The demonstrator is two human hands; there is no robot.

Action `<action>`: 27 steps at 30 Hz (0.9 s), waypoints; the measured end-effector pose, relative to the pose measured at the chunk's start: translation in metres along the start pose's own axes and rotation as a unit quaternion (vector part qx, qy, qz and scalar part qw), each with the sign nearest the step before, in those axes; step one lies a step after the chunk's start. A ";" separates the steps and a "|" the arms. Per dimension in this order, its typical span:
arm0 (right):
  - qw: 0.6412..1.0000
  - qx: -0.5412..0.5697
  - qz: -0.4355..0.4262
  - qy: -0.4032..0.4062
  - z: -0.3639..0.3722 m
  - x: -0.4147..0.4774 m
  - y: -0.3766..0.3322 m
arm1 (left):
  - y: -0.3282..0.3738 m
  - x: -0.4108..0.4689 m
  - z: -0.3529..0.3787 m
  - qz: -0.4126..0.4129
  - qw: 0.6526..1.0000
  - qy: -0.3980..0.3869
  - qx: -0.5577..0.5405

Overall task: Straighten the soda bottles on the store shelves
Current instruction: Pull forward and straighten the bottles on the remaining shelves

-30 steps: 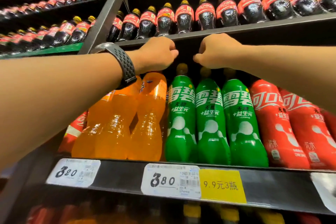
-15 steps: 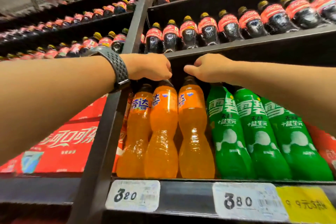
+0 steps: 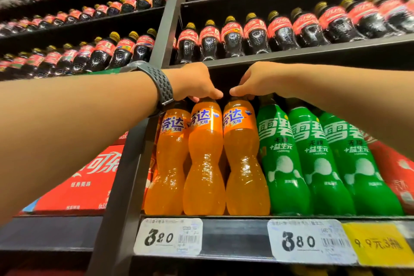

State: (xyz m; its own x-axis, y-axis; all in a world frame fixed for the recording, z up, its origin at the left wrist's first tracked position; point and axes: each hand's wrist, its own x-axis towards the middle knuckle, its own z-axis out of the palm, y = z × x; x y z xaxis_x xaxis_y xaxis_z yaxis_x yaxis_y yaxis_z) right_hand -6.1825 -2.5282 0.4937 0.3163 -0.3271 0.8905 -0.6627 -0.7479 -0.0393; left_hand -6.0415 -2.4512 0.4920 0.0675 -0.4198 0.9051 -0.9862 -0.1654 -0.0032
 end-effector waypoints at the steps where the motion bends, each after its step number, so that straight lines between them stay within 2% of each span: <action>1: 1.000 0.001 -0.002 0.001 -0.001 0.000 0.000 | 0.000 0.000 -0.001 -0.007 1.000 -0.004 -0.007; 8: 1.000 -0.021 -0.013 0.001 0.004 -0.003 -0.005 | -0.004 0.000 -0.005 -0.049 0.992 -0.059 -0.102; 15: 0.999 -0.031 -0.023 -0.013 0.002 -0.008 -0.001 | -0.001 0.002 -0.001 -0.046 0.996 -0.022 -0.068; 18: 0.998 -0.048 -0.029 -0.013 0.002 -0.008 -0.003 | -0.001 -0.007 -0.004 -0.025 1.000 0.001 -0.011; 21: 0.996 -0.080 -0.040 0.019 0.002 -0.009 -0.008 | -0.005 -0.022 -0.014 0.062 0.989 0.120 0.052; 24: 0.983 -0.101 -0.105 0.109 0.006 -0.012 -0.015 | -0.023 -0.045 -0.028 0.142 0.943 0.301 0.007; 27: 0.967 -0.064 -0.172 0.174 0.013 -0.014 -0.034 | -0.063 -0.062 -0.036 0.100 0.902 0.414 -0.077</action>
State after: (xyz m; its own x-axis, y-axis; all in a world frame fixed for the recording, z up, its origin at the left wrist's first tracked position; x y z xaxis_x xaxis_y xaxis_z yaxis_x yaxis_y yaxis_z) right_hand -6.1554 -2.5060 0.4768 0.2992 0.1599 0.9407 -0.6446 -0.6930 0.3228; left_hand -5.9885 -2.3831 0.4514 -0.1866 0.3931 0.9004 -0.9799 -0.0083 -0.1995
